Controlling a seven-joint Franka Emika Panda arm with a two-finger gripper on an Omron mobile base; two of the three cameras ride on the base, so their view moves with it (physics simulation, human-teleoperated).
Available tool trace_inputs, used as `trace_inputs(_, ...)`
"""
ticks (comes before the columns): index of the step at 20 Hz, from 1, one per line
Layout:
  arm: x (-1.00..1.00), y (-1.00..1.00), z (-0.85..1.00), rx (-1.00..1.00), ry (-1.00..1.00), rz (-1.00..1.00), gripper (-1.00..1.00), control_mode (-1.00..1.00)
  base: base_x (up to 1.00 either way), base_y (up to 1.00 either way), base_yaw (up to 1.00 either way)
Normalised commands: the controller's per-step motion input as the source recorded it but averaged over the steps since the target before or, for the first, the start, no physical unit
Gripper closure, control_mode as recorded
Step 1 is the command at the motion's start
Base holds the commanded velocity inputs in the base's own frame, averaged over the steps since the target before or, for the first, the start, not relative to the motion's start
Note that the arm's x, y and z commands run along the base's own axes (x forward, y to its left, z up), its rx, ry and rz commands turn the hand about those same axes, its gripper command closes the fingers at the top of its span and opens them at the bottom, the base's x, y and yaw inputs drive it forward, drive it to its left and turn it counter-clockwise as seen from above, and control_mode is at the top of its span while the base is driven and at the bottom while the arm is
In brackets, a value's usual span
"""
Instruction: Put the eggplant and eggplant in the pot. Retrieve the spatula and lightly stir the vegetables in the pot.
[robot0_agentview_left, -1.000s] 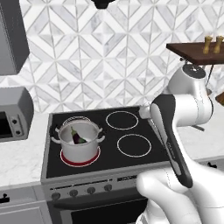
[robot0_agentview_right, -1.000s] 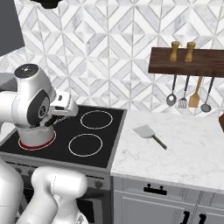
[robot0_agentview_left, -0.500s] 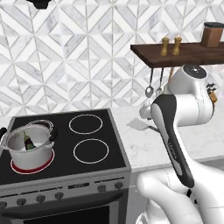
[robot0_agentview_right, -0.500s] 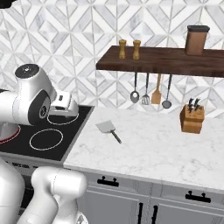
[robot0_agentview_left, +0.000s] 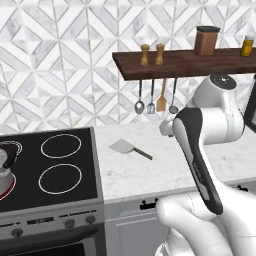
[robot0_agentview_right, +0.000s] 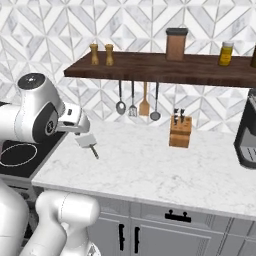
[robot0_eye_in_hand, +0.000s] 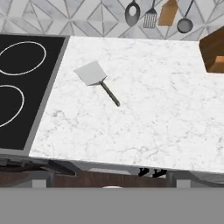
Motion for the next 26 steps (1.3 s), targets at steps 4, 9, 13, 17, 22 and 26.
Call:
trace_inputs(4, 0.11, 0.0, -0.01, 0.0, -0.01, 0.01, -1.0, -1.0, 0.02, -0.11, -0.01)
trace_inputs(9, 0.13, 0.02, -0.35, 0.0, 0.02, 0.08, -1.0, -1.0, 0.0, 0.0, 0.0)
trace_inputs(13, 0.07, 0.13, -0.66, 0.0, 0.18, 0.11, -1.0, -1.0, 0.0, 0.0, 0.0)
trace_inputs(17, 0.15, 0.21, -0.76, 0.0, 0.17, 0.1, -1.0, -1.0, 0.0, 0.0, 0.0)
trace_inputs(22, 0.23, 0.26, -0.75, 0.0, 0.14, 0.09, -1.0, -1.0, 0.0, 0.0, 0.0)
trace_inputs(26, 0.23, 0.18, -0.7, 0.0, 0.13, 0.08, -1.0, -1.0, 0.0, 0.0, 0.0)
